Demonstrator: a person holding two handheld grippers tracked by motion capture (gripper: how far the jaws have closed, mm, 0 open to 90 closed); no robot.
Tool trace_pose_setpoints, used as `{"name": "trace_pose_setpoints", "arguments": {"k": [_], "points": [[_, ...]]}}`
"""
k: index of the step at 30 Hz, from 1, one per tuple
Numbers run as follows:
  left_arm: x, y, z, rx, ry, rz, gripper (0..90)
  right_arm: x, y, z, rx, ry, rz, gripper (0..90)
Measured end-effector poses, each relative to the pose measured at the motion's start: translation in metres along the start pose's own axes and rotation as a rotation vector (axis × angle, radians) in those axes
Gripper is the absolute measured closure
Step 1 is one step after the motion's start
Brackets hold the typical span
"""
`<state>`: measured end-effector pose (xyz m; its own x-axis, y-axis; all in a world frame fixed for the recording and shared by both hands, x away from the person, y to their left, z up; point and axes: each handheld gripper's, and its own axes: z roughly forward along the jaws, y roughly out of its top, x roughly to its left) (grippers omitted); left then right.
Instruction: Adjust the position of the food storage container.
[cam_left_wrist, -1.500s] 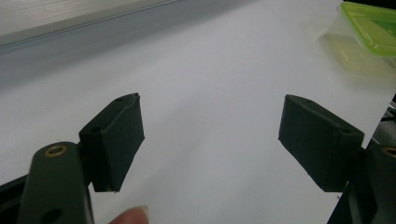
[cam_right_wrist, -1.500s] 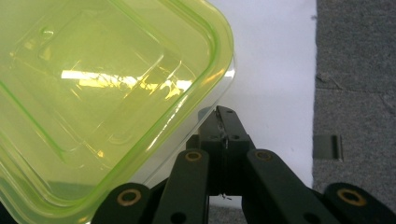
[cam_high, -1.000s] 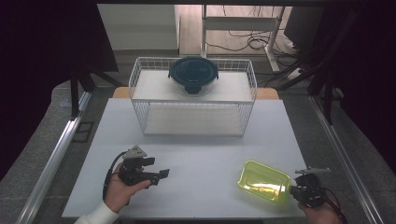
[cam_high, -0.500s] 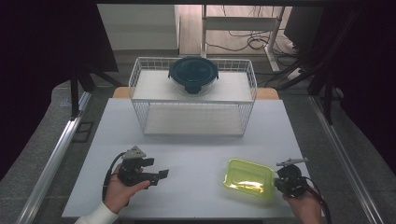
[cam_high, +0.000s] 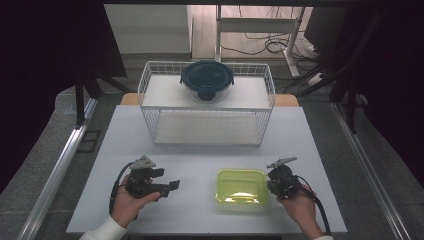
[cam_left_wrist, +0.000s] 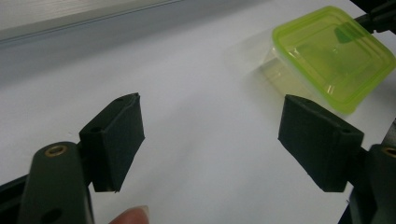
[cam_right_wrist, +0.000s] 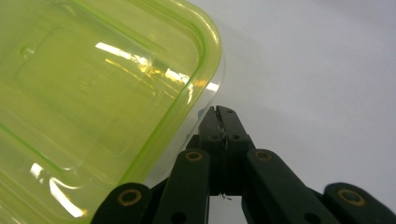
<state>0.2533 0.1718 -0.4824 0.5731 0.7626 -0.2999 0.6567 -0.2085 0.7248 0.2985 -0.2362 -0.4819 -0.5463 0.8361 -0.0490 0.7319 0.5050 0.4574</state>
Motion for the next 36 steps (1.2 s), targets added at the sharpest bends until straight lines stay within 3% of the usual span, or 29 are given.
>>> {"name": "trace_pose_setpoints", "arguments": {"k": [10,17,24,30,36], "points": [[0.002,0.0,0.001,0.006,0.009,-0.001,21.5,0.024,0.036,0.018,-0.01,0.034,-0.081,88.7],[0.004,-0.001,0.001,0.01,0.021,-0.006,21.5,0.033,0.046,0.025,-0.012,0.051,-0.119,88.7],[0.006,0.002,0.005,0.009,0.033,-0.019,21.4,0.027,0.038,0.016,-0.047,0.072,-0.101,88.7],[0.007,0.005,0.002,-0.012,0.056,-0.041,21.4,0.011,0.021,0.001,-0.1,0.088,-0.048,88.7],[0.004,0.009,0.002,-0.018,0.052,-0.029,21.4,-0.005,0.008,-0.012,-0.163,0.099,-0.005,88.7]]}}
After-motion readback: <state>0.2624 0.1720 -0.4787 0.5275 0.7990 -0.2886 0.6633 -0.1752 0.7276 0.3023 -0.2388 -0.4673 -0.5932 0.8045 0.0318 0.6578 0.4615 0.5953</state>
